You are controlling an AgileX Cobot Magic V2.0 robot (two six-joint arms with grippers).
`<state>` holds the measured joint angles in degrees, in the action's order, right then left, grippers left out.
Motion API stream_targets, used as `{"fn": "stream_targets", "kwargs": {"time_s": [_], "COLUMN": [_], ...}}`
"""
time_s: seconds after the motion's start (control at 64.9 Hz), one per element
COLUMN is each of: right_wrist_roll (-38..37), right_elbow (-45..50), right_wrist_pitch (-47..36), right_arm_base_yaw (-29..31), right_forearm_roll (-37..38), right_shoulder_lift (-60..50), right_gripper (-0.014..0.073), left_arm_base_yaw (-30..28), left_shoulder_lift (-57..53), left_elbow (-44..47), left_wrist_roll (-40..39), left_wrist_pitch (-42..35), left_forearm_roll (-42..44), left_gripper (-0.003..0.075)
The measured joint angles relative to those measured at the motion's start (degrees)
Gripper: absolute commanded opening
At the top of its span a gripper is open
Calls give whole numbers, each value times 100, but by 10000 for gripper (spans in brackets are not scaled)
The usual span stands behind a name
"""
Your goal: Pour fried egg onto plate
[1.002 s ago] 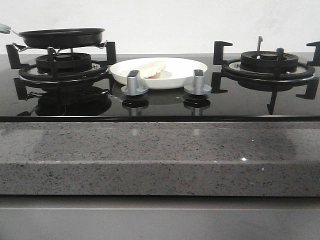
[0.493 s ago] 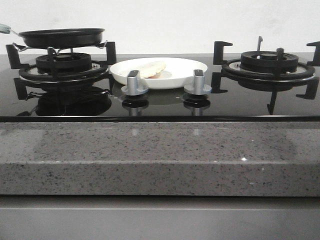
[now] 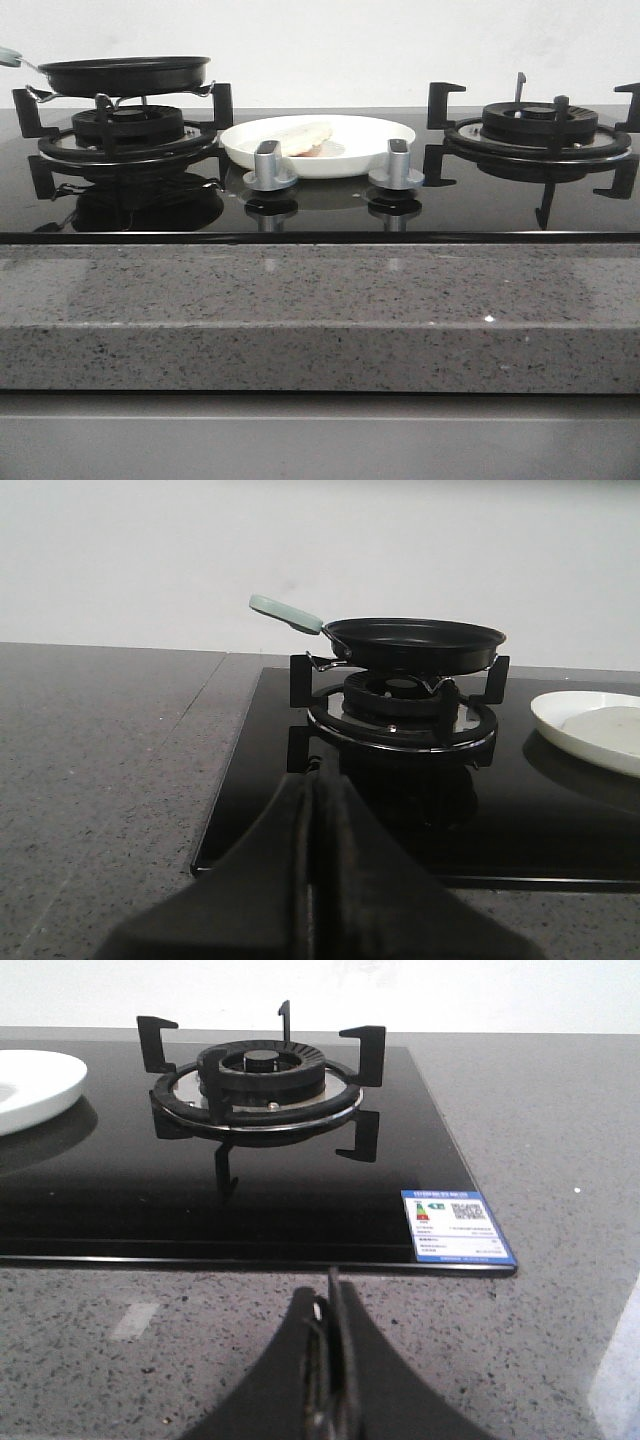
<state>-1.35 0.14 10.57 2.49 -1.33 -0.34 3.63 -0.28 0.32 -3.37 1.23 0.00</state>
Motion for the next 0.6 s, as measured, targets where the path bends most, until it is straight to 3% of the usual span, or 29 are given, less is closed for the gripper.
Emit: {"fn": "stream_targets", "kwargs": {"time_s": [0.601], "right_wrist_roll": [9], "right_elbow": [131], "right_wrist_pitch": [-381], "right_arm_base_yaw": [27], "right_forearm_roll": [13], "right_shoulder_lift": [-23], "right_gripper": [-69], "left_arm_base_yaw": [0], "left_shoulder_lift": [0], "left_elbow": [0], "left_wrist_roll": [0], "left_wrist_pitch": [0], "left_forearm_roll": [0], "left_gripper": [-19]}}
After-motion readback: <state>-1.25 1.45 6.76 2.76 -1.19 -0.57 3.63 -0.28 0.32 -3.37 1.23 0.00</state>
